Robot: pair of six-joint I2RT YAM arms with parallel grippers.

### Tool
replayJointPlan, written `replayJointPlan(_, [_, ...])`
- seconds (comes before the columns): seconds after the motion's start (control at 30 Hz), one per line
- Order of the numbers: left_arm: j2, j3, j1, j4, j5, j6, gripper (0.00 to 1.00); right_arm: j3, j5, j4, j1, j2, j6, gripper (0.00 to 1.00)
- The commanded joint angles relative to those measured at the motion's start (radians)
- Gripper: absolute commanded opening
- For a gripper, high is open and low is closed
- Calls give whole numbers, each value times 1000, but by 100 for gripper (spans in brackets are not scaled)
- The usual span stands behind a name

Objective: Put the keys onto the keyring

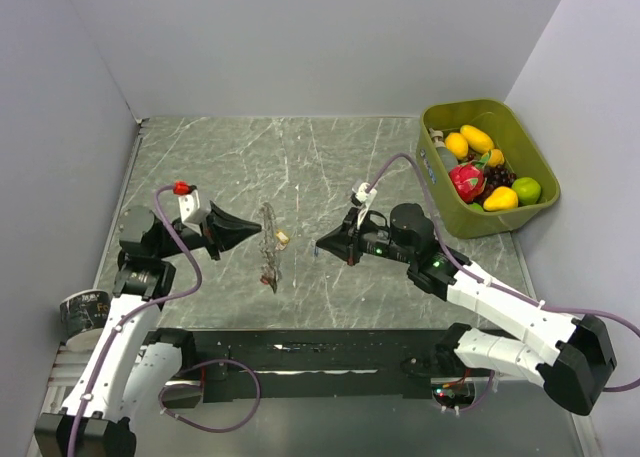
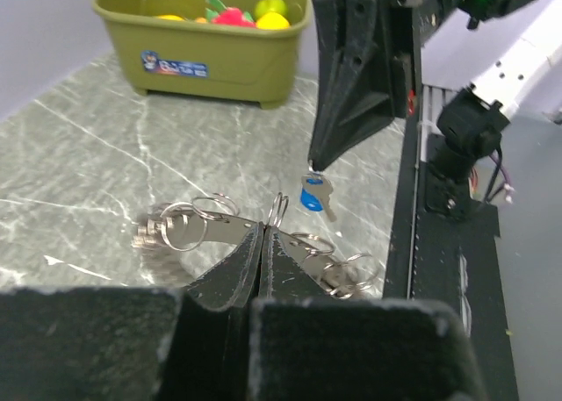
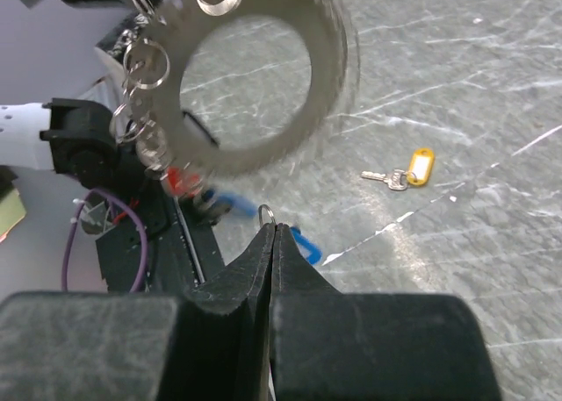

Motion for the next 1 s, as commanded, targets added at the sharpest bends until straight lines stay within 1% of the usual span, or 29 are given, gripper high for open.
replayJointPlan(0.0, [3, 31, -33, -31, 16, 76, 1, 1, -34, 28, -5, -14, -28, 0])
replayJointPlan(0.1, [14, 28, -55, -31, -1, 78, 1, 18, -32, 13, -5, 0, -28, 0])
replayJointPlan(0.27, [43, 46, -102, -94, -20, 119, 1, 70, -22, -13, -3, 24, -39, 0])
replayJointPlan(0.43, [63, 54, -131, -115, -43, 127, 1, 125, -20, -32, 9, 58, -48, 0])
replayJointPlan(0.7, [87, 71, -153, -189, -156, 165, 1, 208, -5, -50, 58, 109, -57, 0])
replayJointPlan(0.97, [86, 71, -158, -189, -201, 159, 1, 254, 6, -47, 102, 158, -65, 0])
